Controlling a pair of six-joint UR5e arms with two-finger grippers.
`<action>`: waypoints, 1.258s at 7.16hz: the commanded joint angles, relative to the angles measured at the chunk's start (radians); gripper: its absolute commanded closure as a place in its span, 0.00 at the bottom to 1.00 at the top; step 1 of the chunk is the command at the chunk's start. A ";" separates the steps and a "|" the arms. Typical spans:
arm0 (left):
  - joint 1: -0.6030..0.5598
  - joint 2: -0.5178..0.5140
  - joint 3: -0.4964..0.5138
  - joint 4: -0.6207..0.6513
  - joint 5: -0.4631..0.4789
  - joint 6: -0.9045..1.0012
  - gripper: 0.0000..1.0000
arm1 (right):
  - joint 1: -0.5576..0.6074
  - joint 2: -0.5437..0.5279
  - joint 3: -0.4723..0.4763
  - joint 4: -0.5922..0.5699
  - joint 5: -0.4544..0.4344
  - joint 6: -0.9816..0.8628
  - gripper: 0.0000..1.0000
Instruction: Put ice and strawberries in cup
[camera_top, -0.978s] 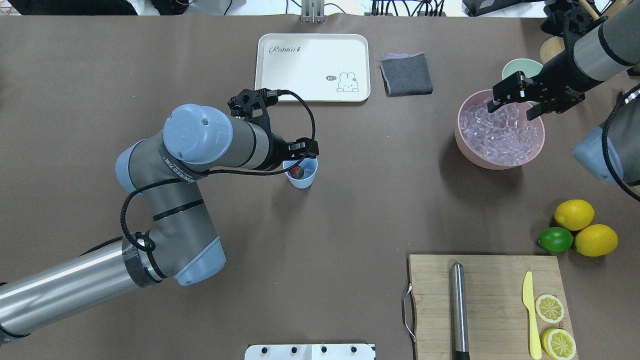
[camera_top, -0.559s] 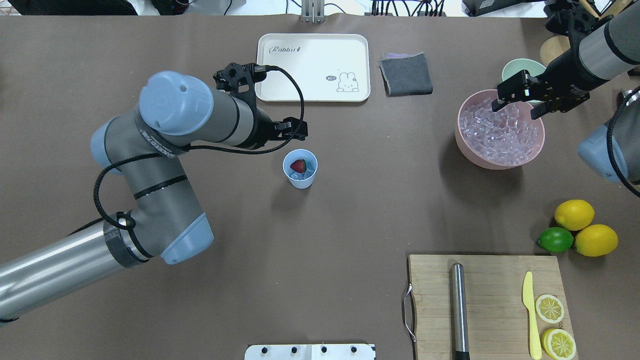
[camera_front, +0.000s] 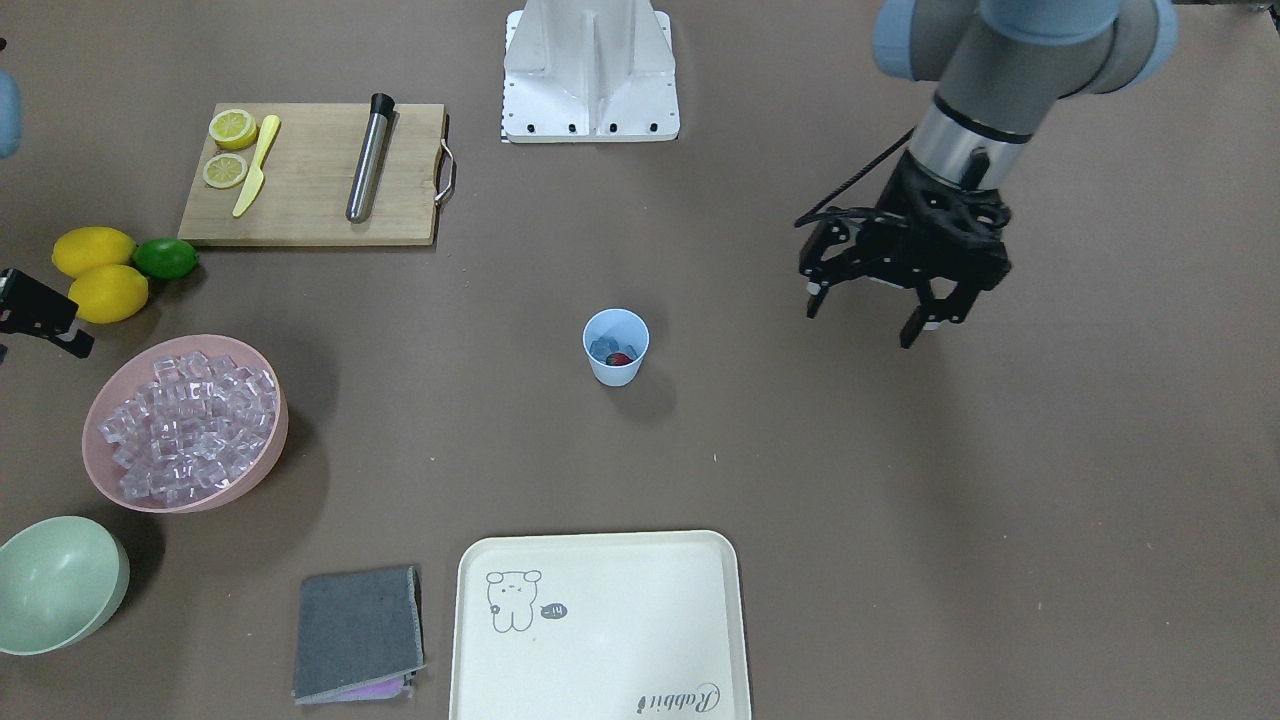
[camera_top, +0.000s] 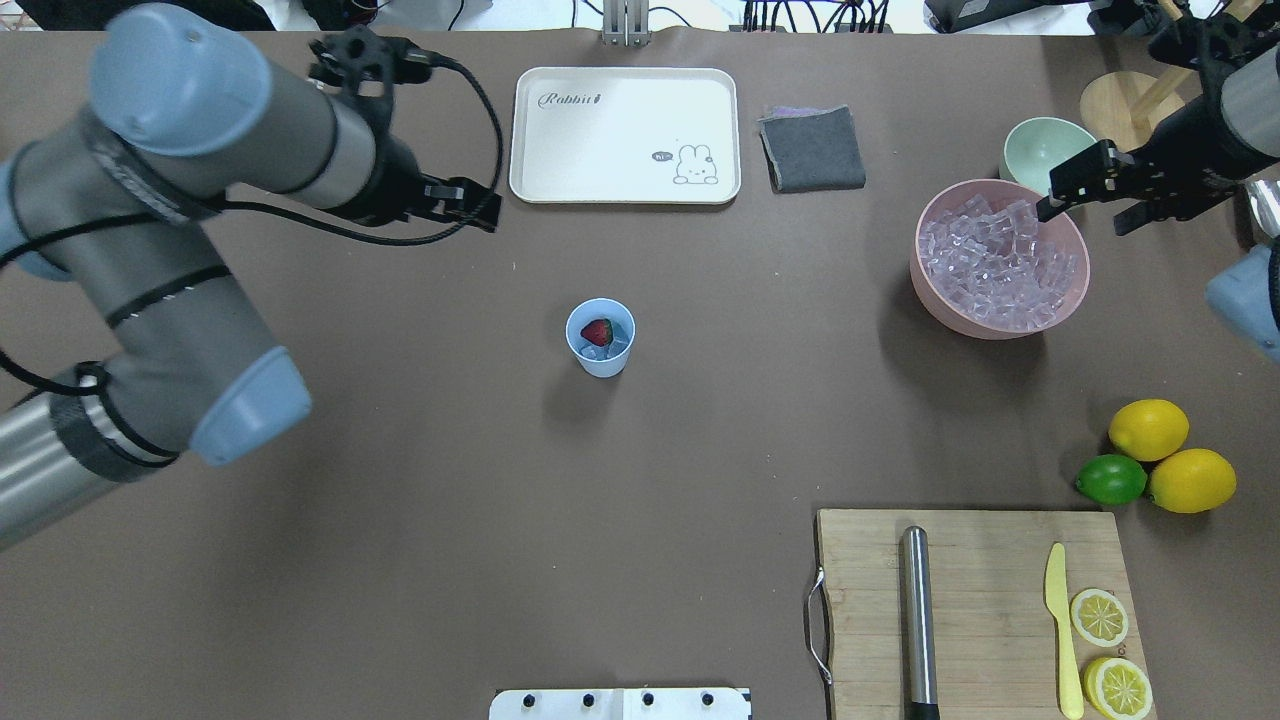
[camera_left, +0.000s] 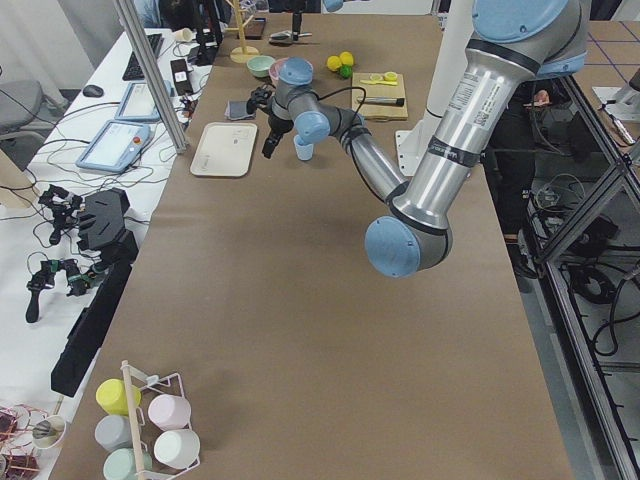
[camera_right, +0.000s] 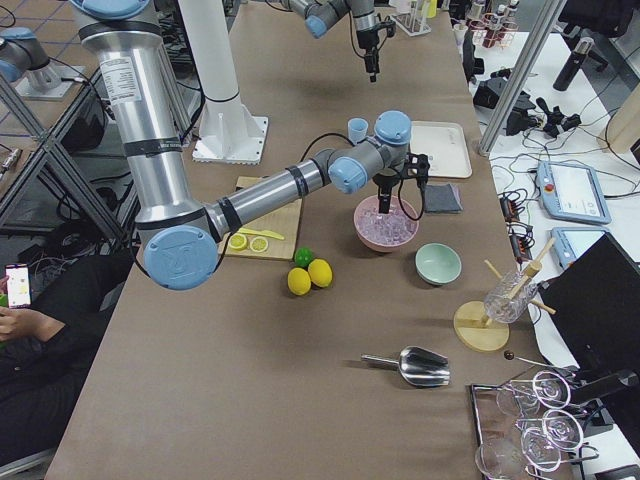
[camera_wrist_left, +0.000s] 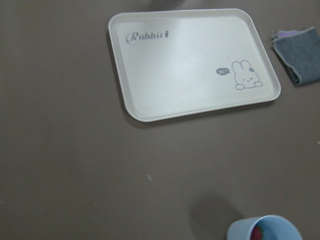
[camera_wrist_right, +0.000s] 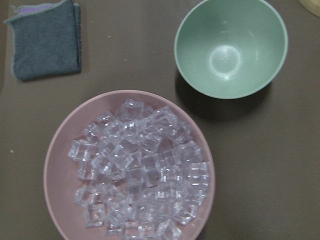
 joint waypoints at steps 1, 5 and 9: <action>-0.117 0.178 0.011 -0.113 -0.008 0.068 0.02 | 0.161 -0.103 -0.079 -0.004 0.004 -0.281 0.01; -0.437 0.410 0.115 -0.129 -0.131 0.427 0.02 | 0.338 -0.145 -0.163 -0.065 -0.045 -0.448 0.01; -0.558 0.442 0.132 -0.011 -0.264 0.527 0.02 | 0.332 -0.131 -0.043 -0.260 -0.142 -0.450 0.01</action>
